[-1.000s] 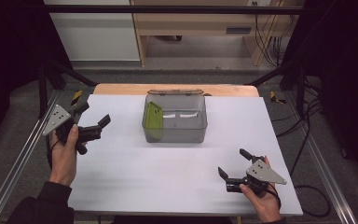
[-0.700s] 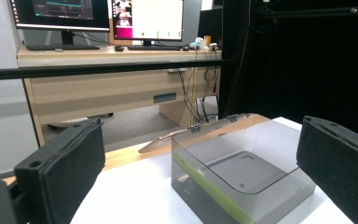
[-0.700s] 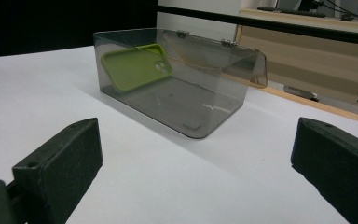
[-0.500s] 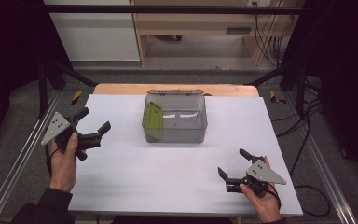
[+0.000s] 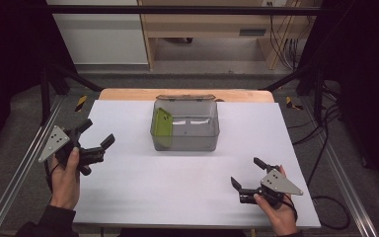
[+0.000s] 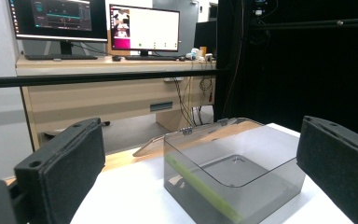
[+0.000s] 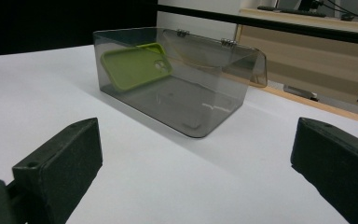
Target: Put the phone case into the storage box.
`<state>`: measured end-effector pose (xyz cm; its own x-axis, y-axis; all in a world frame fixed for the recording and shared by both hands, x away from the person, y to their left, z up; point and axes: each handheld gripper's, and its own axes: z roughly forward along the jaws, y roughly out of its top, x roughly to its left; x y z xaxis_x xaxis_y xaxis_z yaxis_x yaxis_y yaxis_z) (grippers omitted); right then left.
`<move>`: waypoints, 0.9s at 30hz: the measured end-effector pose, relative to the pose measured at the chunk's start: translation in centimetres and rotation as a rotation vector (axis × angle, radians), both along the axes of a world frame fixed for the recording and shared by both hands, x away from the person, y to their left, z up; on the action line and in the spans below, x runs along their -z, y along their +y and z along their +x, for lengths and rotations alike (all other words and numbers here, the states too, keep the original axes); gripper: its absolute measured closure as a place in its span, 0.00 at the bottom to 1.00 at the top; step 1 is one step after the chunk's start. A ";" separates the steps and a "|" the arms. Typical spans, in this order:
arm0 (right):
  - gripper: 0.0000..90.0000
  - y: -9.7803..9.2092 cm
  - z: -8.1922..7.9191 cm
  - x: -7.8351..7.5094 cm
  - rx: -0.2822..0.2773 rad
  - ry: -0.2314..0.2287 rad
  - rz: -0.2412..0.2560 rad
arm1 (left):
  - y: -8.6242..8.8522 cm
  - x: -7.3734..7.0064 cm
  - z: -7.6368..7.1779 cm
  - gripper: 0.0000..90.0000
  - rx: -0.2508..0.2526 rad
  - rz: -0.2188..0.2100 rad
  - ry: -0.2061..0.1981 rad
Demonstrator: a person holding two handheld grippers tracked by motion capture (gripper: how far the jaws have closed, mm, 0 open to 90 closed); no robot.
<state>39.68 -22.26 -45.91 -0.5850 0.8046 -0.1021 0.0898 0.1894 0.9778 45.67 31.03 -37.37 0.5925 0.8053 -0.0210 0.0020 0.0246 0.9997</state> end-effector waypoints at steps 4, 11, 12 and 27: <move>0.03 0.0 0.0 0.0 0.000 0.000 0.000 | 0.3 0.4 -0.4 0.01 -0.002 -0.008 0.000; 0.03 0.0 0.0 0.0 0.000 0.000 -0.001 | 0.6 1.6 -1.1 0.01 -0.008 -0.029 0.003; 0.03 0.0 0.0 0.0 0.000 0.001 0.000 | 0.6 1.8 -1.2 0.01 -0.008 -0.030 0.004; 0.03 0.0 0.0 0.0 0.001 -0.001 -0.002 | 0.0 4.4 -2.5 0.01 0.007 -0.002 0.026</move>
